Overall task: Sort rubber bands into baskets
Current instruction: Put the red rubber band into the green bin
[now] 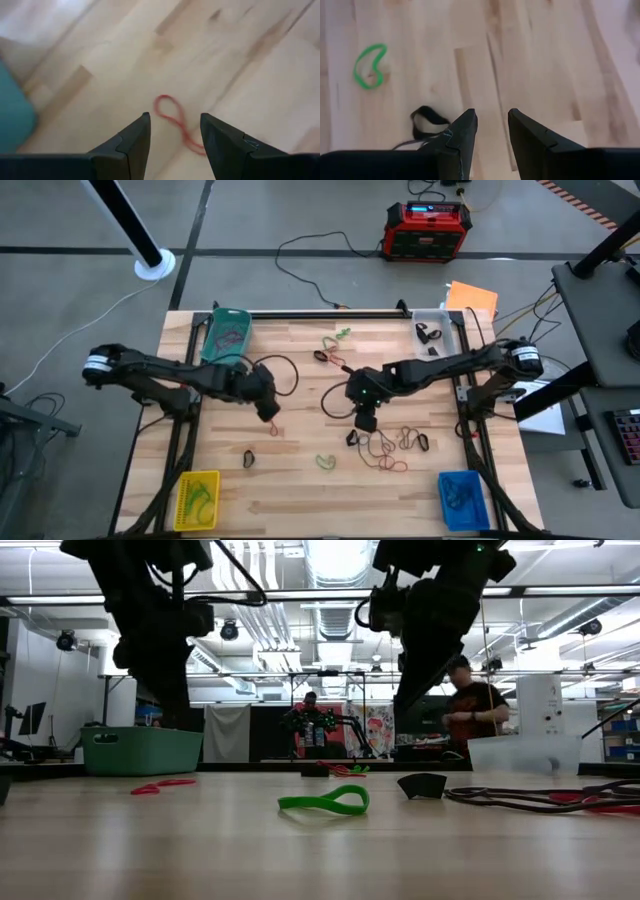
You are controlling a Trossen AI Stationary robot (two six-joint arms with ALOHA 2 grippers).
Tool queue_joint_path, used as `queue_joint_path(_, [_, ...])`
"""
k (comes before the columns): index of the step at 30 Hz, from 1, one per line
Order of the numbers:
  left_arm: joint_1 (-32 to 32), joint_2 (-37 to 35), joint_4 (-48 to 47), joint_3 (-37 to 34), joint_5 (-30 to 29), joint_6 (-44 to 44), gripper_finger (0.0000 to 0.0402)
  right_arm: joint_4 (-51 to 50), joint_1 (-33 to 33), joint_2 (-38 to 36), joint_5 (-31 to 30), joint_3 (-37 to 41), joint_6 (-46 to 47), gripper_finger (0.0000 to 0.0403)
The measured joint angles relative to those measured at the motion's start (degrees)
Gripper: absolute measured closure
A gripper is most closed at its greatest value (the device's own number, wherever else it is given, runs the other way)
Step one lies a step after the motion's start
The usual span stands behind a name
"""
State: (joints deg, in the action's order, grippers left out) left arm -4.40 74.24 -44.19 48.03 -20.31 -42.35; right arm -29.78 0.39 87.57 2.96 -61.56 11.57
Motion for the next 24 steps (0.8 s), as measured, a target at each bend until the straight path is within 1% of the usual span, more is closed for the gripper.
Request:
queue_joint_path(5, [-4.1, 1.8, 0.9, 0.0, 0.1, -6.1, 0.0244, 0.0, 2.1, 0.0, 0.0, 0.0, 0.3, 0.0299])
queue_joint_path(11, [-6.2, 5.9, 1.2, 0.0, 0.0, -11.1, 0.0244, 0.0, 4.6, 0.0, 0.0, 0.0, 1.5, 0.0293])
queue_joint_path(16, [-6.5, 10.5, 2.7, 0.0, 1.8, -12.4, 0.0244, 0.0, 7.4, 0.0, 0.0, 0.0, 3.9, 0.0288])
queue_joint_path(24, [-6.3, 17.7, 3.1, 0.0, 1.5, -12.2, 0.0244, 0.0, 11.6, 0.0, 0.0, 0.0, 4.5, 0.0278])
